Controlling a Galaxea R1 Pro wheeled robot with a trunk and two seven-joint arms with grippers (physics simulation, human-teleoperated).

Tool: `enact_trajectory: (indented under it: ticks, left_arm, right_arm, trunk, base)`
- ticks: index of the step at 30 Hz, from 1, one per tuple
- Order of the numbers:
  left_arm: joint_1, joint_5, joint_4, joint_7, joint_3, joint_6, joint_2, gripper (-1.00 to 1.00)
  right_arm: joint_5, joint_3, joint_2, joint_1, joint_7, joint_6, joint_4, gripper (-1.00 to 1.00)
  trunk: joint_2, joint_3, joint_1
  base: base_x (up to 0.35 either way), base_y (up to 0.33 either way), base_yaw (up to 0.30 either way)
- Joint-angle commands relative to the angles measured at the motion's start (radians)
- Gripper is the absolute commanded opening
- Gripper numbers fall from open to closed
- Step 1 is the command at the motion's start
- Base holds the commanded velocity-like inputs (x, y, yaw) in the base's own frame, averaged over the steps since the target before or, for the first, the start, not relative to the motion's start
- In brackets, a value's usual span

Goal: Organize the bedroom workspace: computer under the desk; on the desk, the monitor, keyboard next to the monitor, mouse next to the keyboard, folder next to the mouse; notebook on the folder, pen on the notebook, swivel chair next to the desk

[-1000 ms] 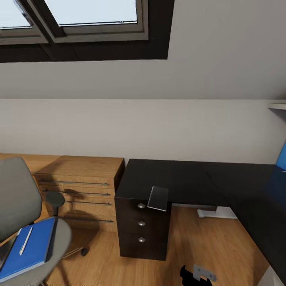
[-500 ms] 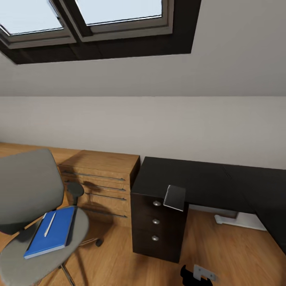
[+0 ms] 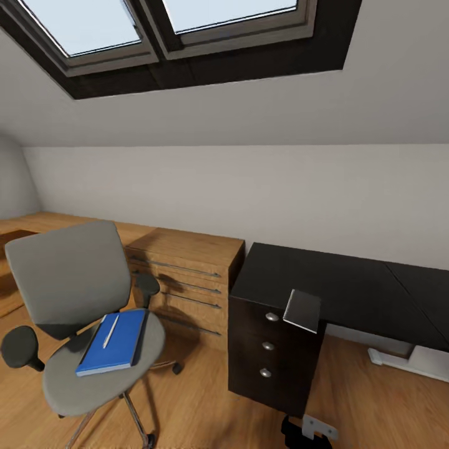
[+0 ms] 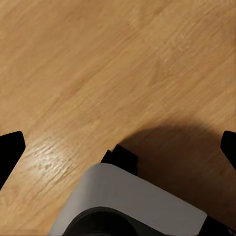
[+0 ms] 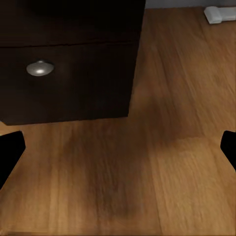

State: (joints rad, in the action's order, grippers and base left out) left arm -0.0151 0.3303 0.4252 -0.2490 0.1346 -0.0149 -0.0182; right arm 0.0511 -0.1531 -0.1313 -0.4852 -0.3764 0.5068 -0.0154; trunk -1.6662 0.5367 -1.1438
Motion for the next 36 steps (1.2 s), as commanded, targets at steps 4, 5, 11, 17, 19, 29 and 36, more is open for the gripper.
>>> enact_trajectory:
  ticks: [4, 5, 11, 17, 19, 29, 36]
  left_arm:
    - [0.000, 0.011, -0.009, -0.003, 0.000, 0.119, -0.002, 1.00]
    - [0.000, 0.011, -0.017, -0.003, 0.000, 0.150, -0.002, 1.00]
    - [0.000, 0.011, -0.033, -0.003, 0.001, 0.206, -0.002, 1.00]
    - [0.000, 0.012, -0.034, -0.003, 0.002, 0.212, -0.001, 1.00]
    - [0.000, 0.012, -0.034, -0.003, 0.002, 0.212, 0.001, 1.00]
    - [0.000, 0.208, 0.009, 0.136, 0.057, 0.206, 0.180, 1.00]
    - [0.000, 0.285, 0.020, 0.148, 0.056, 0.207, 0.198, 1.00]
  right_arm:
    - [0.004, -0.002, 0.000, -0.001, 0.009, 0.007, -0.003, 1.00]
    - [0.004, -0.002, 0.000, -0.001, 0.020, 0.007, -0.003, 1.00]
    - [0.001, -0.002, 0.001, 0.000, 0.086, 0.006, -0.004, 1.00]
    - [-0.001, -0.001, 0.002, 0.000, 0.097, 0.018, -0.004, 1.00]
    - [-0.001, -0.001, 0.001, 0.000, 0.097, 0.019, -0.004, 1.00]
    - [-0.001, 0.000, 0.000, 0.000, 0.097, 0.019, -0.005, 1.00]
    - [-0.001, 0.000, 0.001, 0.000, 0.098, 0.019, -0.005, 1.00]
  trunk:
    - [-0.029, 0.016, -0.015]
    - [-0.036, 0.020, -0.019]
    - [-0.078, 0.045, -0.042]
    - [-0.120, 0.067, -0.065]
    - [-0.134, 0.074, -0.073]
    - [-0.204, 0.108, -0.111]
    - [-0.239, 0.130, -0.130]
  base:
    - [0.000, 0.000, 0.260]
    - [0.000, 0.000, 0.202]
    - [0.000, 0.000, 0.106]
    - [0.000, 0.000, 0.007]
    - [0.000, 0.000, 0.000]
    - [0.000, 0.000, 0.163]
    - [0.000, 0.000, 0.188]
